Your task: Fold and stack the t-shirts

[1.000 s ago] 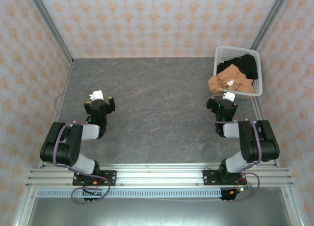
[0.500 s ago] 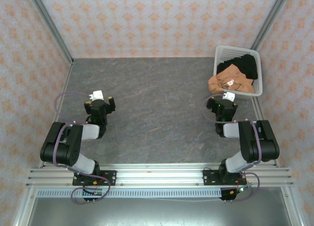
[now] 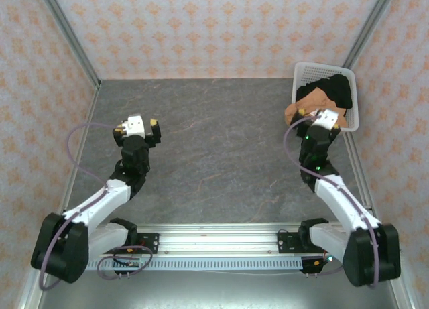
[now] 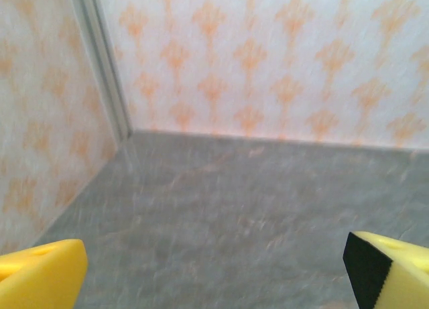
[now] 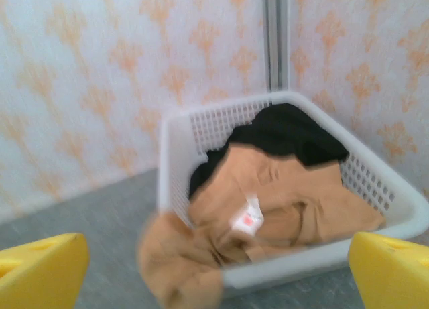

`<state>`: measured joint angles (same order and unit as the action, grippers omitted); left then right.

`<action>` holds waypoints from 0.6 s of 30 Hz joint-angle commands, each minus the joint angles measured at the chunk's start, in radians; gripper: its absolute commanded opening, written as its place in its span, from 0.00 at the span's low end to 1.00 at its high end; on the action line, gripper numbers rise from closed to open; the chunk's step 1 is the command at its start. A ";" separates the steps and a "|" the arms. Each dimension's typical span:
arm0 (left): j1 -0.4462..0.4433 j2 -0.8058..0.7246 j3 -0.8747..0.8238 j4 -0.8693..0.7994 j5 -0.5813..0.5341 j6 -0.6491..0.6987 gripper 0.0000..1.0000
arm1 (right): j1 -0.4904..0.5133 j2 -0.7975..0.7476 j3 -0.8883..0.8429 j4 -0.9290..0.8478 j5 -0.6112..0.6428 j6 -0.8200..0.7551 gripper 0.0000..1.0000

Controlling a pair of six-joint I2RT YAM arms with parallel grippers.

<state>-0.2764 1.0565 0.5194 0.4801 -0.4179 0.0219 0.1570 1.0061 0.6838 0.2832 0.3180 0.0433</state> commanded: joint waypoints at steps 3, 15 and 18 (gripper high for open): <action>0.005 0.089 0.608 -0.912 -0.104 -0.495 1.00 | -0.065 0.114 0.487 -0.654 -0.052 0.306 1.00; -0.053 0.490 1.121 -1.064 0.622 -0.585 0.92 | -0.300 0.864 1.271 -1.377 -0.326 0.527 0.97; -0.096 0.510 1.130 -1.070 0.674 -0.588 0.87 | -0.315 0.997 1.352 -1.426 -0.411 0.504 0.94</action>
<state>-0.3473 1.5879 1.5948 -0.5156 0.1337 -0.5446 -0.1463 1.9575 1.9606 -0.9058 0.0090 0.5304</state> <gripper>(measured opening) 0.879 0.945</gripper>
